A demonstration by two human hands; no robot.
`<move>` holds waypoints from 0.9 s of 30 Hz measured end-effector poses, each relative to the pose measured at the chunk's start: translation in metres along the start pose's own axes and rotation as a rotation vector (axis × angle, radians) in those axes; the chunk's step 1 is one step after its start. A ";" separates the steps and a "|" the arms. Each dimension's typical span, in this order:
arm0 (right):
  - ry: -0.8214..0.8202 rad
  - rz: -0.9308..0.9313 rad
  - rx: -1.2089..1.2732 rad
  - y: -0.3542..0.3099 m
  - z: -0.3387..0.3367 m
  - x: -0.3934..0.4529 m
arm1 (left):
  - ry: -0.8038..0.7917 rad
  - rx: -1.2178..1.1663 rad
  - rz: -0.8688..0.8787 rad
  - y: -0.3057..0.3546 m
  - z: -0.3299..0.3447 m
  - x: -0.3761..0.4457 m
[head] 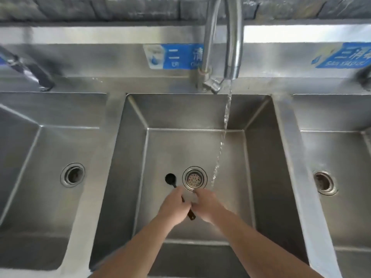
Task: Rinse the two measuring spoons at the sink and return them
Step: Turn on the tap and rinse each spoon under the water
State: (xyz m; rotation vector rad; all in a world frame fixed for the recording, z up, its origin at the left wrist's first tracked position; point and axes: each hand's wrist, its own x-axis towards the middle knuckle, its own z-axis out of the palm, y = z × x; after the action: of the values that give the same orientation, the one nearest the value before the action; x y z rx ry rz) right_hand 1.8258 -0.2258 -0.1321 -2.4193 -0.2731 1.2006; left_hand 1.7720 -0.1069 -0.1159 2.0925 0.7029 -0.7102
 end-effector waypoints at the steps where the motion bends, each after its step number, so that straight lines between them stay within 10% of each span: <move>1: -0.019 0.028 -0.015 -0.003 0.013 0.013 | 0.001 -0.006 -0.014 -0.012 -0.001 0.010; 8: 0.050 0.074 -0.152 0.005 0.081 0.069 | 0.249 0.018 -0.008 -0.074 -0.006 0.099; 14: 0.140 0.018 -0.243 0.008 0.101 0.099 | 0.101 0.252 0.181 -0.087 0.005 0.150; 27: 0.164 0.076 -0.061 0.055 0.000 0.007 | 0.064 -0.002 0.346 -0.011 -0.001 0.091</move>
State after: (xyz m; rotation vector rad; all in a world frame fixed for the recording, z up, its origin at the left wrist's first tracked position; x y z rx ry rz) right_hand 1.8292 -0.2722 -0.1616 -2.5846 -0.1723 1.0304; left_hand 1.8276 -0.0788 -0.1836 2.1689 0.3595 -0.4504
